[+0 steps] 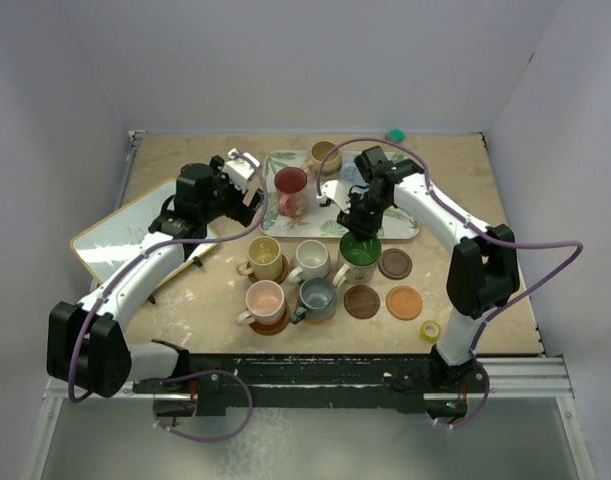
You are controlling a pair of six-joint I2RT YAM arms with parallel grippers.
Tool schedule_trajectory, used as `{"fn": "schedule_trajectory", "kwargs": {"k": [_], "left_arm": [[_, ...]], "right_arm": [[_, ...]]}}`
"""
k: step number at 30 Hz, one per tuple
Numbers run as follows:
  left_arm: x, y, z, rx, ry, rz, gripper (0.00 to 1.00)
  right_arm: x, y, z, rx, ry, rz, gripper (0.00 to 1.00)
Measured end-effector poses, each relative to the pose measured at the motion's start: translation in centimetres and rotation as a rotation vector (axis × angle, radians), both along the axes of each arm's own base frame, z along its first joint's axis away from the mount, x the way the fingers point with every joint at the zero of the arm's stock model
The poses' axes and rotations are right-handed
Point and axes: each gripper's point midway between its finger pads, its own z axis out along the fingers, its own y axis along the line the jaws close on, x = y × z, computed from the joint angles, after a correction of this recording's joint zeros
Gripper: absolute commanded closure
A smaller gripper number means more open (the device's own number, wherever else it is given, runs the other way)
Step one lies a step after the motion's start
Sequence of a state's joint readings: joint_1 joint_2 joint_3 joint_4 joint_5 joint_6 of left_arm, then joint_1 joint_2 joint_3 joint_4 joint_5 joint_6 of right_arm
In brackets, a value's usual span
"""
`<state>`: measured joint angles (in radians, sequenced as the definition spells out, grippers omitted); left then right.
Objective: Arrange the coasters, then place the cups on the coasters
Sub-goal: Place the cup on the coaster.
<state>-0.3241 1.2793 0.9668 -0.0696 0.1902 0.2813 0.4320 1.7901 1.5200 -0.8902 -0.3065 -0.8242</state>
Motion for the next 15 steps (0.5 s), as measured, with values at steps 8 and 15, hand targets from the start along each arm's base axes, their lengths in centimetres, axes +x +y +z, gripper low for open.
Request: {"fn": "schedule_trajectory", "kwargs": {"k": [8,15], "left_arm": [[0.9,-0.4,-1.3,0.009,0.036,-0.003,0.12],[2.3,-1.1,-2.3,-0.008,0.076,0.003,0.13]], "right_arm": [[-0.3,0.1,2.2,0.036,-0.035,-0.043,0.45],[-0.9,-0.1,7.2,0.114,-0.141,-0.11,0.41]]}}
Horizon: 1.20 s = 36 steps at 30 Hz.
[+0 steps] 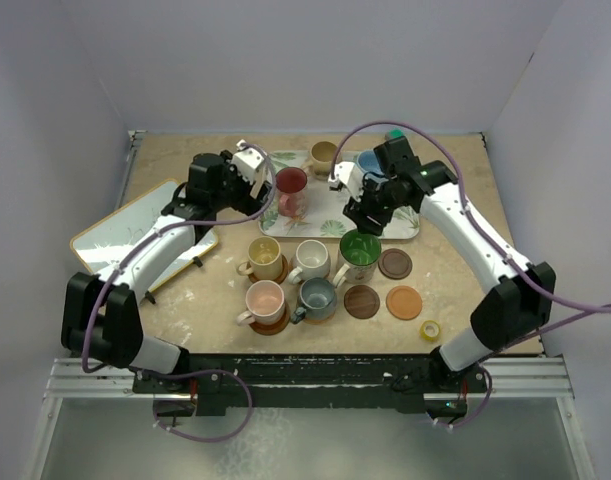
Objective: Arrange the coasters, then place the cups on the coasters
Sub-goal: Place the cup on the coaster, then pick up the cup from the tray.
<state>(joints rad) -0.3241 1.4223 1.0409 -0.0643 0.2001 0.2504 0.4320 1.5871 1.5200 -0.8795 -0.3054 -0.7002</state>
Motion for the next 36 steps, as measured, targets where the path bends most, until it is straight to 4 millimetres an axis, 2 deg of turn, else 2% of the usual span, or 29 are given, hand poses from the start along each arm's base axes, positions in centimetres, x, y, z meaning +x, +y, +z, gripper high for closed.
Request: {"fn": "schedule_trajectory", "kwargs": {"k": [5,14,20,27,36], "left_arm": [[1.6,-0.9,-0.3,-0.034,0.03,0.008,0.14],[5.6,-3.1,-1.2,-0.088,0.103,0.026,0.19],[7.6,-5.0,-2.3,-0.085,0.16,0.026,0.28],[8.9,-6.5,-5.0,-0.029,0.249,0.045,0.37],[10.3,-7.2,-8.4,0.028,0.342,0.064,0.59]], "right_arm": [[-1.2,-1.0,1.8,0.032,-0.048,-0.078,0.41],[-3.4,-3.4,2.4,0.05,-0.088,-0.255,0.43],[-4.4,-4.4,2.2,0.066,-0.105,-0.324,0.43],[-4.5,-5.9,2.1,0.089,-0.13,-0.399,0.44],[-4.5,-6.6,2.1,0.11,-0.153,-0.43,0.44]]}}
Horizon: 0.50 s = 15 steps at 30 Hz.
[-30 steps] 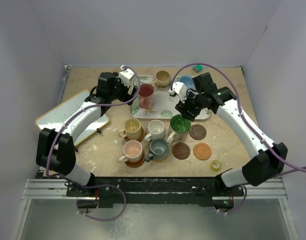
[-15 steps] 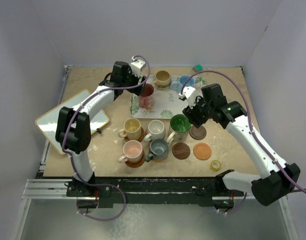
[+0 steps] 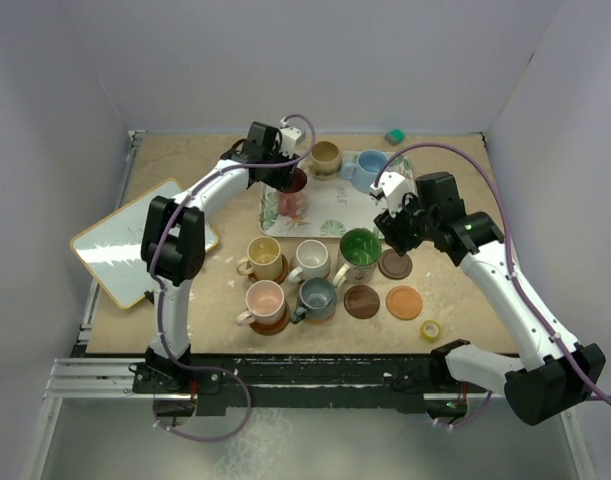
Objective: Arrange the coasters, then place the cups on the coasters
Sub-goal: Pick up the cup from the tray.
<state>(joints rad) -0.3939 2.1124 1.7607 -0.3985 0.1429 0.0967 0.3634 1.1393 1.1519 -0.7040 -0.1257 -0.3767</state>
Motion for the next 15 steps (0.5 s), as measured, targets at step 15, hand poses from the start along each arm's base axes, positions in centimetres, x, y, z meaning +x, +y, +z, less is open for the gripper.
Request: {"fn": "schedule_trajectory", "kwargs": {"k": [15], "left_arm": [[0.19,-0.06,-0.42,0.012,0.027,0.0,0.86]], "right_arm": [[-0.03,0.01,-0.37,-0.001,0.005,0.001,0.44]]}}
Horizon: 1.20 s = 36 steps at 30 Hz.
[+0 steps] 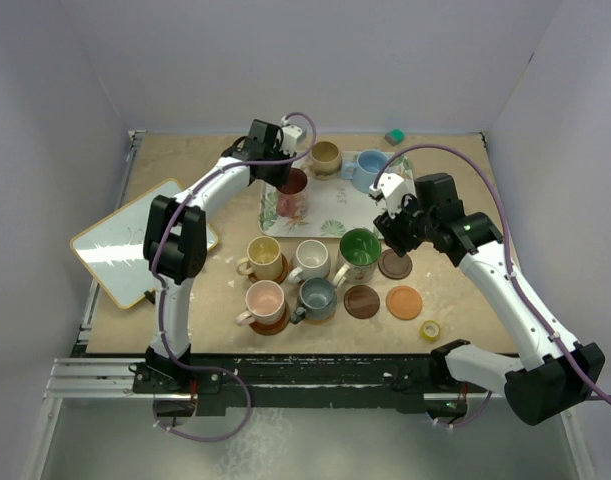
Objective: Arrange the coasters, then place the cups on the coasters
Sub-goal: Pick up the cup from the tray.
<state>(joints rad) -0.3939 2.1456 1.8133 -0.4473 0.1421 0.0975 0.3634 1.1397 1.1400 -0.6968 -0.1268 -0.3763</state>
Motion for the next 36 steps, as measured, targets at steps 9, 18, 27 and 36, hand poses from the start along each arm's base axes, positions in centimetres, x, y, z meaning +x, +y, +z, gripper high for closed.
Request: {"fn": "schedule_trajectory", "kwargs": {"k": [9,18,27,36], "left_arm": [[0.0,-0.1,0.5,0.02,0.008,-0.029,0.97],[-0.3,0.1,0.7,0.046,0.009,-0.064,0.97],[-1.3,0.4,3.2,0.045,-0.004,-0.073,0.97],[-3.9,-0.2,12.8,-0.014,-0.156,-0.1,0.97]], "right_arm": [[0.0,-0.1,-0.1,-0.001,0.001,-0.003,0.45],[0.2,-0.7,0.0,0.004,0.001,-0.032,0.45],[0.7,-1.8,0.1,0.02,0.004,-0.096,0.45],[1.4,-3.8,0.5,0.031,-0.012,-0.206,0.41]]}}
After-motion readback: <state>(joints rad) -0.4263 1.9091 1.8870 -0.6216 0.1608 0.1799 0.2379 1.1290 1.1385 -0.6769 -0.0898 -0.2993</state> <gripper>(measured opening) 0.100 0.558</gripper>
